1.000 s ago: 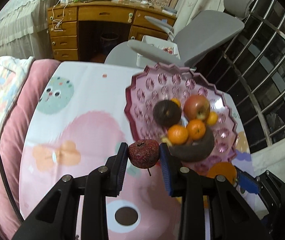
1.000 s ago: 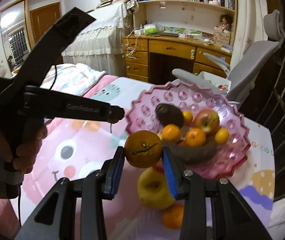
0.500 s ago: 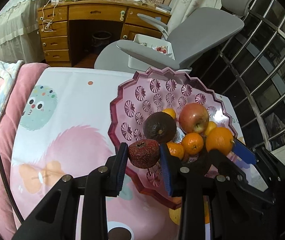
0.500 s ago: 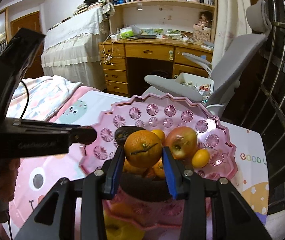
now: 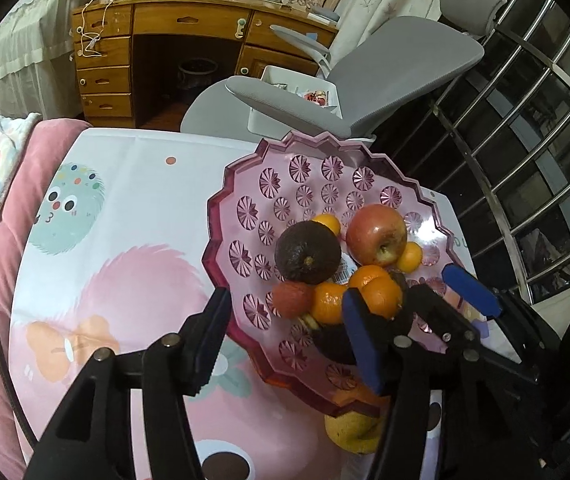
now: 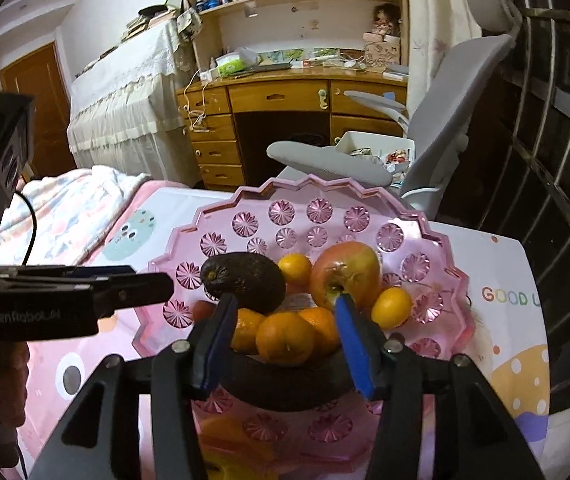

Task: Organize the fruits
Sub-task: 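Release both fruits into the bowl by opening both tools, then move the left tool to the yellow pear while the right tool approaches the last orange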

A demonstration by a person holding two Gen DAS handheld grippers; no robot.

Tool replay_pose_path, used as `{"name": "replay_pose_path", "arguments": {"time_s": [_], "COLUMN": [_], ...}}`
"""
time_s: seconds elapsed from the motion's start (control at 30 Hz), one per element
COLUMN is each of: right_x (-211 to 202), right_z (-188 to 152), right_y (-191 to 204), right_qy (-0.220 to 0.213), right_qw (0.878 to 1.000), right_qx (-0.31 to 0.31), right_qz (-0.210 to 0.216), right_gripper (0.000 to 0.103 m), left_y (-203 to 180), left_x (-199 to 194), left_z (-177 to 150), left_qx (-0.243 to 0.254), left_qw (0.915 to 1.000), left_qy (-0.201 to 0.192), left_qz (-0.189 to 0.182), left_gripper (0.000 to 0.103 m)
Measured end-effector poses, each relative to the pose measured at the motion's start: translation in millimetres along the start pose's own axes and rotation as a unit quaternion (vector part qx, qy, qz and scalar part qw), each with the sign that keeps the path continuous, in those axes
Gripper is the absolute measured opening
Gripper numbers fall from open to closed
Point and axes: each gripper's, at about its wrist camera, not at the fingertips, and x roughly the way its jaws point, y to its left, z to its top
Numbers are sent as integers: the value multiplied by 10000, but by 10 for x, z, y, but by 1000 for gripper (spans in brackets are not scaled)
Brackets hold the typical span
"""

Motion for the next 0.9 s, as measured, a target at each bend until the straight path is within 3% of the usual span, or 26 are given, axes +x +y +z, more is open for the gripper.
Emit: {"name": "replay_pose_path", "arguments": {"time_s": [0.13, 0.43, 0.9], "right_x": [-114, -467, -826], "right_z": [-38, -371, -944], "right_y": [-45, -182, -221], "right_qy": [-27, 18, -16], "right_qw": [10000, 9994, 9997], "right_qx": [68, 288, 36], "right_qz": [-62, -214, -238], "right_gripper": [52, 61, 68], "left_y": [-19, -65, -183], "left_x": [-80, -182, 4], "left_z": [-92, -410, -834], "left_qx": [-50, -174, -338], "left_qw": [10000, 9994, 9934], "left_qy": [38, 290, 1063], "left_qz": [-24, -71, -260], "left_gripper": [70, 84, 90]}}
